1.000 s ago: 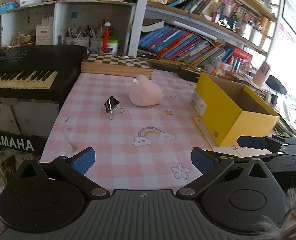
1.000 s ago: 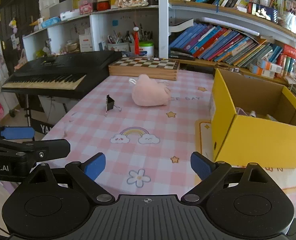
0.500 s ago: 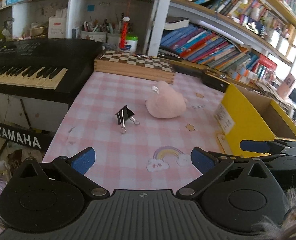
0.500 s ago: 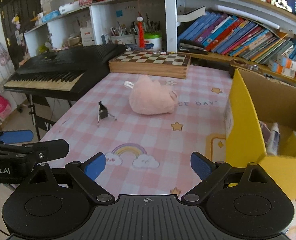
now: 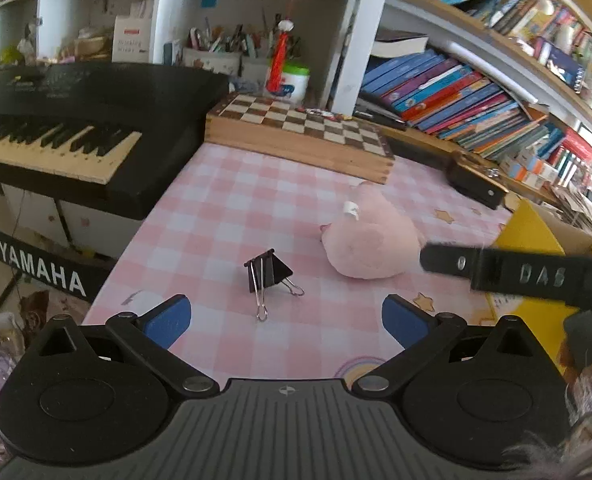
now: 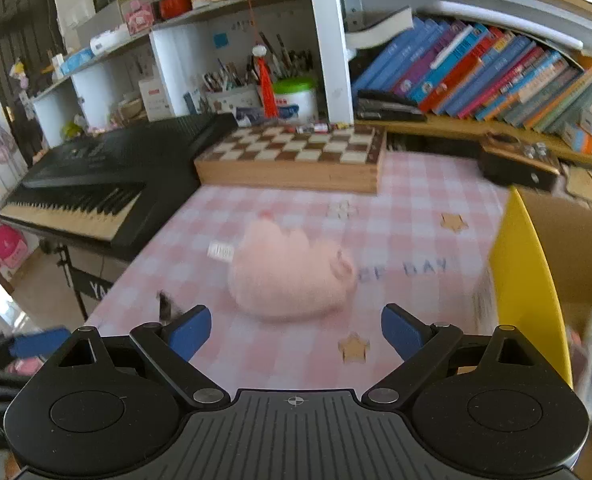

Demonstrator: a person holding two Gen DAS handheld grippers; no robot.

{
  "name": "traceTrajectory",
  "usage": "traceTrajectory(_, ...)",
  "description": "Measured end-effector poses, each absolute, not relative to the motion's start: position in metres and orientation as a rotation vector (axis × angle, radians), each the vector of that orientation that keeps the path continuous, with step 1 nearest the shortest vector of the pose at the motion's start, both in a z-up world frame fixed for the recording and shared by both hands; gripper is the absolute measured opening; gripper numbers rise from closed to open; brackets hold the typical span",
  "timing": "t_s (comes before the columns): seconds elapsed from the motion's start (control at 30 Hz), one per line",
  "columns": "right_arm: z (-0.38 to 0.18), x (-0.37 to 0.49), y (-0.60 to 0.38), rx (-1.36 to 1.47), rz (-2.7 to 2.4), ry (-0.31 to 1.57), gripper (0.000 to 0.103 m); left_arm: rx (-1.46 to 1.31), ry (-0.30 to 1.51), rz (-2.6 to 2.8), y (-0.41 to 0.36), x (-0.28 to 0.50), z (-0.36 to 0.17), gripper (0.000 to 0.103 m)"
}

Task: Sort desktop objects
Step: 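Move left tool toward the black binder clip while right tool approaches the pink plush pig, then grasp the black binder clip with left tool while right tool grasps the pink plush pig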

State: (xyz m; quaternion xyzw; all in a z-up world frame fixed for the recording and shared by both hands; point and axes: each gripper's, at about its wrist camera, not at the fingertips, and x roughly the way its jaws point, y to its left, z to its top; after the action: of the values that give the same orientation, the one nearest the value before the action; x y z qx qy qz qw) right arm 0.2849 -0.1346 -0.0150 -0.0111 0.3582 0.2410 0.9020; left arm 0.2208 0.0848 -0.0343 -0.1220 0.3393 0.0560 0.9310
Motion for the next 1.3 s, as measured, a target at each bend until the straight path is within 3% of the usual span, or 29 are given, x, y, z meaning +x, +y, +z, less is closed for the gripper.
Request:
traceTrajectory(0.57, -0.046, 0.349, -0.079, -0.203, 0.586, 0.806, 0.098, -0.160, 0.748, 0.114, 0.081, 0.288, -0.062, 0.100)
traceTrajectory(0.73, -0.061, 0.362, -0.075, -0.211, 0.567, 0.842, 0.103, -0.109, 0.784, 0.133, 0.078, 0.299, -0.075, 0.089)
traceTrajectory(0.77, -0.063, 0.365, -0.075, -0.210, 0.569, 0.847, 0.103, -0.105, 0.789, 0.136, 0.077, 0.300, -0.077, 0.084)
traceTrajectory(0.9, -0.068, 0.369, -0.074, -0.205, 0.564, 0.846, 0.103, -0.075, 0.793, 0.164, 0.076, 0.298, -0.085, 0.044)
traceTrajectory(1.13, -0.072, 0.372, -0.072, -0.201, 0.563, 0.846, 0.103, -0.101, 0.758, 0.153, 0.081, 0.288, -0.079, 0.043)
traceTrajectory(1.3, -0.066, 0.364, -0.074, -0.213, 0.569, 0.830, 0.093, -0.127, 0.710, 0.134, 0.083, 0.275, -0.062, 0.043)
